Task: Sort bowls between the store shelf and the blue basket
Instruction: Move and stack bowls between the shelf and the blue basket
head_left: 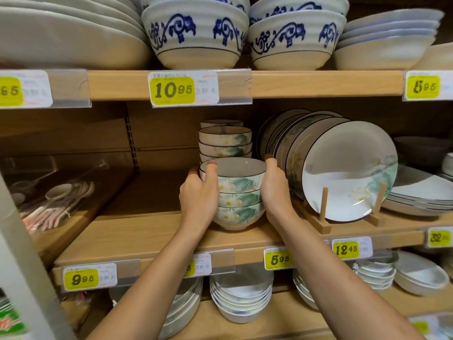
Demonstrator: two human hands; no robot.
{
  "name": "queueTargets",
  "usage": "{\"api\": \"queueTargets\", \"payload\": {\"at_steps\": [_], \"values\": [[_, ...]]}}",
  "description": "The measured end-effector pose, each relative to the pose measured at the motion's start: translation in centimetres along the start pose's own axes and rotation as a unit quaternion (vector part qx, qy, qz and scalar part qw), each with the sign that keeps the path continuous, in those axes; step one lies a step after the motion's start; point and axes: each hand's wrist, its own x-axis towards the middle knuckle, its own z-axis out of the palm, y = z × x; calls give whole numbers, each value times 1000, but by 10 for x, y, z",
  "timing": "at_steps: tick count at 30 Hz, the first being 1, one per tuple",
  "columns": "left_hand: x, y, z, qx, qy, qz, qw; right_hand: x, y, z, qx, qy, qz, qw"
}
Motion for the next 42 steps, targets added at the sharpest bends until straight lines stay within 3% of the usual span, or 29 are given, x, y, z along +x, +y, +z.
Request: {"api": "queueTargets", "payload": {"at_steps": [10,14,23,32,38,42], "values": [[-6,3,-3,-22,-50,-24,998,-7,-6,-4,9,-20,67,997],[-7,1,-14,-48,-99,-21,994,-24,-13,-14,9,7,-8,1000],[-77,-9,-72,-168,-69,-3,983,-106,-6,-48,101,56,-114,987],[-180,-15,-117,-220,22,-105,969,-168,22,-81,161,-136,4,978],[-257,-33,-131,-210,102,-188,954,-208,45,-86,204,-238,107,944],[-299,-43,-164,-189,168,-228,940,-244,55,-74,174,-320,170,915]]}}
